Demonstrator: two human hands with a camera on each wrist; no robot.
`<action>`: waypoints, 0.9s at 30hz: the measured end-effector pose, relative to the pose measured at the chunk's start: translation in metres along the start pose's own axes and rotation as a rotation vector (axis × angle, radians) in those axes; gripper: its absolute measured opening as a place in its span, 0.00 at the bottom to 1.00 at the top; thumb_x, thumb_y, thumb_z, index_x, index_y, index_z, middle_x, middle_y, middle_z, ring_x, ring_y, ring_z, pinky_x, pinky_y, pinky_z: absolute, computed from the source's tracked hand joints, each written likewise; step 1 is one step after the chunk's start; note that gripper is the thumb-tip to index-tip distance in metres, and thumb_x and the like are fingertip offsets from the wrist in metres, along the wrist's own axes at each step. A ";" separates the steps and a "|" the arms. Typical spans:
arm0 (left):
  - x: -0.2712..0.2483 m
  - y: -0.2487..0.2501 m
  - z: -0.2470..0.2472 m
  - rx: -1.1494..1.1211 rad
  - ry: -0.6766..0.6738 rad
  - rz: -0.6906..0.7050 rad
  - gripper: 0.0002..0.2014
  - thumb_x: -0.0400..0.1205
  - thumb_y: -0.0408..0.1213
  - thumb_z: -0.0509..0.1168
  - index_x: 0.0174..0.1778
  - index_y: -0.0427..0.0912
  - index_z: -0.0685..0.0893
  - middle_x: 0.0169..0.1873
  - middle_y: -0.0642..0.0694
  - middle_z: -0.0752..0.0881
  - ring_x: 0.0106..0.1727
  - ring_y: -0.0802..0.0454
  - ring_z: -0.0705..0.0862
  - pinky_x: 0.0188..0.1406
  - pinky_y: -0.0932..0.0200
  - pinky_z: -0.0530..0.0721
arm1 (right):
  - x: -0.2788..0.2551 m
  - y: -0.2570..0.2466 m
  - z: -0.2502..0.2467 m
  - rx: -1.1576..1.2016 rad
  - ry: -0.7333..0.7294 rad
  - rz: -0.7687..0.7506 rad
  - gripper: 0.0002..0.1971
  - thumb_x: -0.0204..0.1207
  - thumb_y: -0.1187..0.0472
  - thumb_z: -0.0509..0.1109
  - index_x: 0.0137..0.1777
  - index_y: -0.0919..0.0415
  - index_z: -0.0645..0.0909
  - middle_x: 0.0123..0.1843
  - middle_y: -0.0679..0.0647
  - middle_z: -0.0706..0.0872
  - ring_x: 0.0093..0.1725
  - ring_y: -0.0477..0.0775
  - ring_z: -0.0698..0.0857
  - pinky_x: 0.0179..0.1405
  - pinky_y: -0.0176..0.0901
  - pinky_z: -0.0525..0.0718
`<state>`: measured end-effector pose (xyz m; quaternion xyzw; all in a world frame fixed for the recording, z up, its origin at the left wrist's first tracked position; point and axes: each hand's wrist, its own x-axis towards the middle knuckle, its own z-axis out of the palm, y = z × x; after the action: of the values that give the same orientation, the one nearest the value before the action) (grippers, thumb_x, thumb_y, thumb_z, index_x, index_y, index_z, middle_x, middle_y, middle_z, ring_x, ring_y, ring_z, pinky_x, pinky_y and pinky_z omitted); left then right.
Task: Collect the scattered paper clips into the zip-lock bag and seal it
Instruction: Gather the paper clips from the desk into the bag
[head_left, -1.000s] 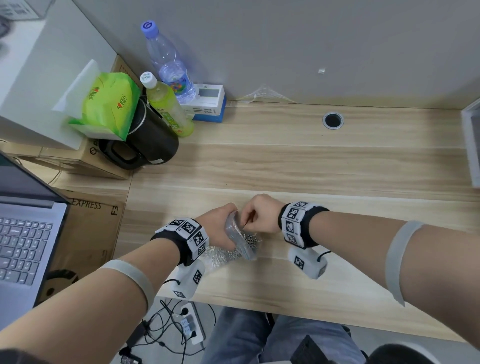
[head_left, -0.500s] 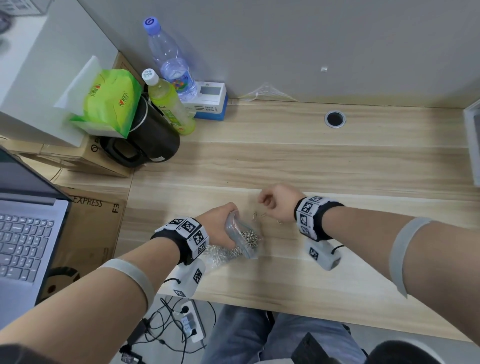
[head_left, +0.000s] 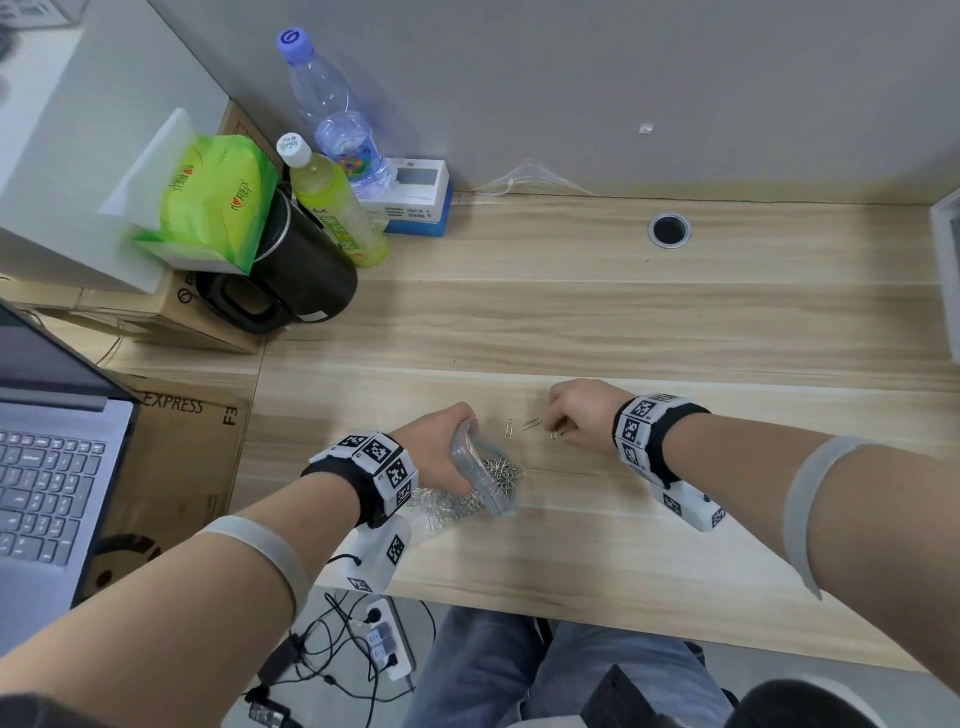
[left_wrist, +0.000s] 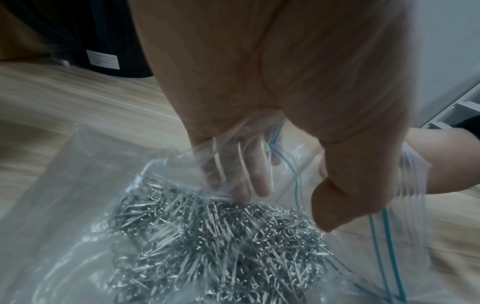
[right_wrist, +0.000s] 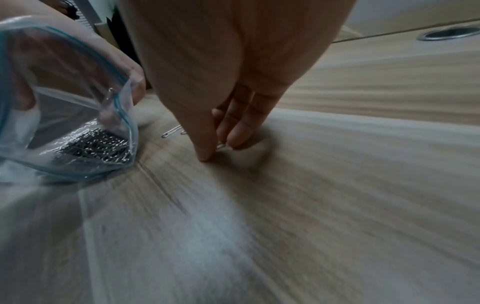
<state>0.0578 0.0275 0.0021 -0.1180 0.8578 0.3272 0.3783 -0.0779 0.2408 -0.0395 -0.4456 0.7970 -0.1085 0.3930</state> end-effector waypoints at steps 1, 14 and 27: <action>0.000 0.000 0.000 0.003 0.000 -0.002 0.31 0.66 0.34 0.79 0.61 0.48 0.72 0.36 0.49 0.80 0.29 0.54 0.76 0.21 0.66 0.74 | 0.001 0.000 -0.001 -0.010 0.001 0.012 0.13 0.75 0.65 0.71 0.57 0.58 0.89 0.57 0.54 0.86 0.59 0.55 0.83 0.52 0.33 0.71; 0.000 -0.001 0.000 -0.006 -0.005 -0.017 0.31 0.65 0.35 0.79 0.60 0.51 0.72 0.38 0.47 0.81 0.30 0.53 0.77 0.22 0.63 0.75 | -0.002 0.005 -0.006 -0.038 0.021 -0.001 0.16 0.73 0.70 0.66 0.58 0.59 0.86 0.55 0.53 0.81 0.56 0.53 0.81 0.49 0.34 0.72; 0.000 0.000 -0.002 -0.011 -0.006 -0.024 0.29 0.66 0.35 0.78 0.60 0.50 0.73 0.38 0.47 0.81 0.29 0.53 0.77 0.19 0.65 0.74 | 0.008 0.007 -0.012 -0.072 -0.044 0.078 0.11 0.73 0.66 0.71 0.51 0.55 0.91 0.46 0.46 0.84 0.55 0.54 0.86 0.53 0.42 0.82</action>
<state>0.0564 0.0262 0.0028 -0.1295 0.8534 0.3276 0.3842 -0.0932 0.2366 -0.0392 -0.4304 0.8082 -0.0548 0.3981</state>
